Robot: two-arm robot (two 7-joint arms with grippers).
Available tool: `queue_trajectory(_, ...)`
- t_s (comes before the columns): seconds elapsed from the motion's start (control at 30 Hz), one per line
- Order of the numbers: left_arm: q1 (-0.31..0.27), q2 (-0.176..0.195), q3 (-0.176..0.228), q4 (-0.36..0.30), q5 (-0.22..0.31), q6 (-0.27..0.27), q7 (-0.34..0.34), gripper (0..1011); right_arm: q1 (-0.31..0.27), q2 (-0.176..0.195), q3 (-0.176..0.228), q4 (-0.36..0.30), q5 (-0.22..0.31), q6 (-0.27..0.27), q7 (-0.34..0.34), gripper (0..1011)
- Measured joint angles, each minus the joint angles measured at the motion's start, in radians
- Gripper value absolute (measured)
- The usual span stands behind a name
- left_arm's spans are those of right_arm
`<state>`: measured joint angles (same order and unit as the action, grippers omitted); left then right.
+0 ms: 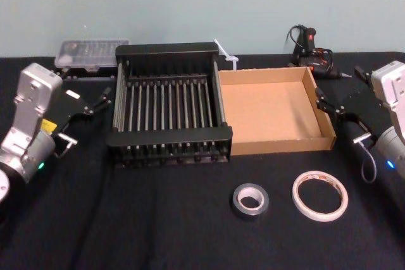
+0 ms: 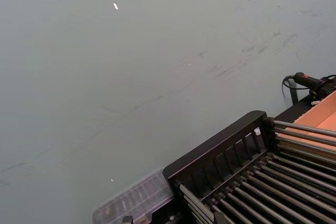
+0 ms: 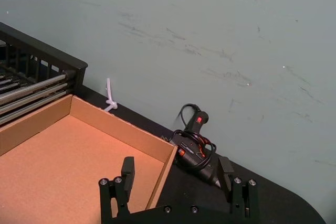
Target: Pick up the white tape and place it into the black box , Pick up the silver tape and place it into the brown box.
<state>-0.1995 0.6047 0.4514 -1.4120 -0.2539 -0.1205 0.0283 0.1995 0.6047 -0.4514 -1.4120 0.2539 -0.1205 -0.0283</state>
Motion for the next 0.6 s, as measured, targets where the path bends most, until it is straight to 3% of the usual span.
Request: queue_trajectory(0.6,0.000,0.000,0.000,0.000,0.000,0.000,0.000,1001,0.000,0.000,0.000,0.000,0.000,0.000,0.000,1002)
